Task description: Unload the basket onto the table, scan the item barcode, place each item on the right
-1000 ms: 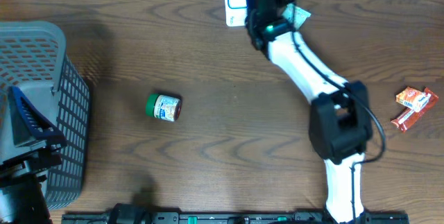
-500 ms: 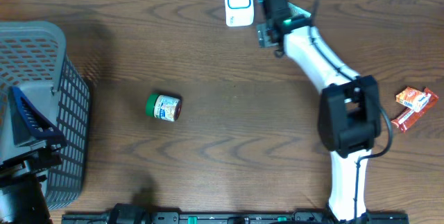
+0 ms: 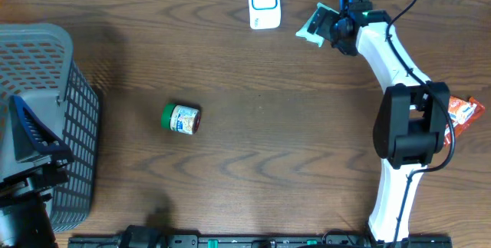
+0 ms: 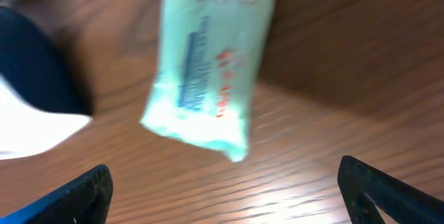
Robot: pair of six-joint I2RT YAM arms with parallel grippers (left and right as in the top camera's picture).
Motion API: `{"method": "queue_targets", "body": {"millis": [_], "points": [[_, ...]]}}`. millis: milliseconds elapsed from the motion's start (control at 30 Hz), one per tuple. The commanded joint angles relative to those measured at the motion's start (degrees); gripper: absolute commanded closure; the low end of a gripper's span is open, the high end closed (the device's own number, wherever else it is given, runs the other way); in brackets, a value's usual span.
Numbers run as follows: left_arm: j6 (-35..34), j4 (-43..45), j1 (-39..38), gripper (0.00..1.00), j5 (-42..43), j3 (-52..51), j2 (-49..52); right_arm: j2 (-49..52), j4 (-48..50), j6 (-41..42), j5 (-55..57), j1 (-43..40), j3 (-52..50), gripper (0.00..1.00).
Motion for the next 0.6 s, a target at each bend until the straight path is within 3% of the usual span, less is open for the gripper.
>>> {"method": "queue_targets", "body": {"millis": [0, 200, 567], "points": [[-0.31, 0.11, 0.28, 0.16, -0.33, -0.13, -0.68, 3.63, 0.68, 8.87, -3.96, 0.46, 0.79, 0.01], [-0.31, 0.11, 0.28, 0.16, -0.33, -0.13, -0.68, 7.41, 1.77, 13.62, -0.55, 0.20, 0.79, 0.01], [-0.31, 0.11, 0.28, 0.16, -0.33, -0.13, -0.68, 10.08, 5.20, 13.77, 2.91, 0.55, 0.79, 0.01]]}}
